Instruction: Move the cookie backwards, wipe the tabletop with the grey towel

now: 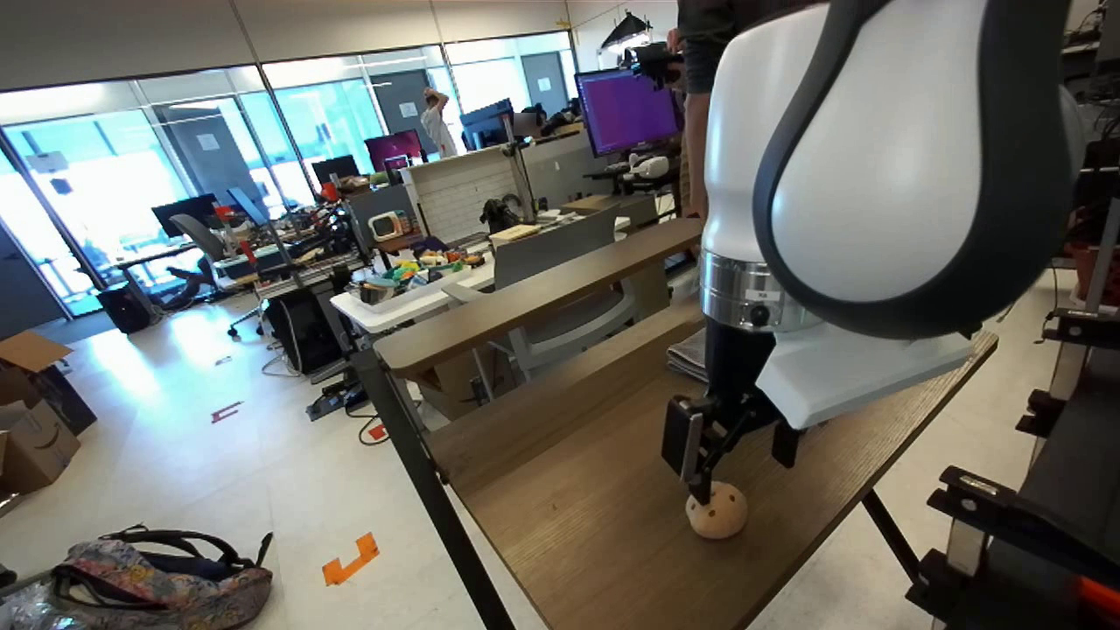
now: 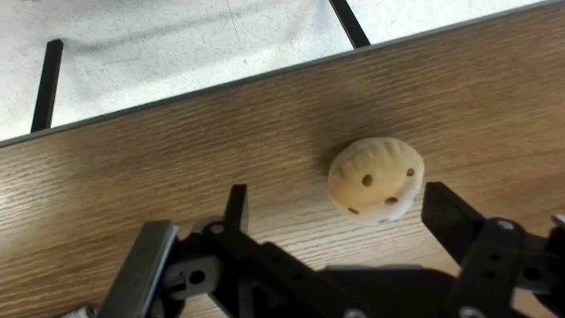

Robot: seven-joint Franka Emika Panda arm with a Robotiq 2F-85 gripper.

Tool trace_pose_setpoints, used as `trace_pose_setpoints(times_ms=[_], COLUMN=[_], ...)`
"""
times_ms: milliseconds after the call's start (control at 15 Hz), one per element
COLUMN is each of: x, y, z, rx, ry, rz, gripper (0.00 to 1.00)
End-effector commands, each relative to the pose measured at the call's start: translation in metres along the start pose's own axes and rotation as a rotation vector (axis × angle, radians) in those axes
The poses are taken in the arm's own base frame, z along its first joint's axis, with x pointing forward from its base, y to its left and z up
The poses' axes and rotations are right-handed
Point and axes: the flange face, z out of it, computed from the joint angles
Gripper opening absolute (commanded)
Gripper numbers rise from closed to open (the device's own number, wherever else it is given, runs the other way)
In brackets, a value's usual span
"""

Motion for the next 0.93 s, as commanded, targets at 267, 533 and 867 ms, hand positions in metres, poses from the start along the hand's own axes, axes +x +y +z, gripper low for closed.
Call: trace_pose_setpoints(times_ms=[267,533,867], x=[-0.013,-0.006,0.005], y=[-0.028,-0.043,-0.042], z=[0.026,0.025,0.027], rx=[-0.025,-0.03,-0.058], ry=[0.05,0.119,0.163], rz=[-0.064,-0.099,-0.111], gripper=[0.74,0.42,0.05])
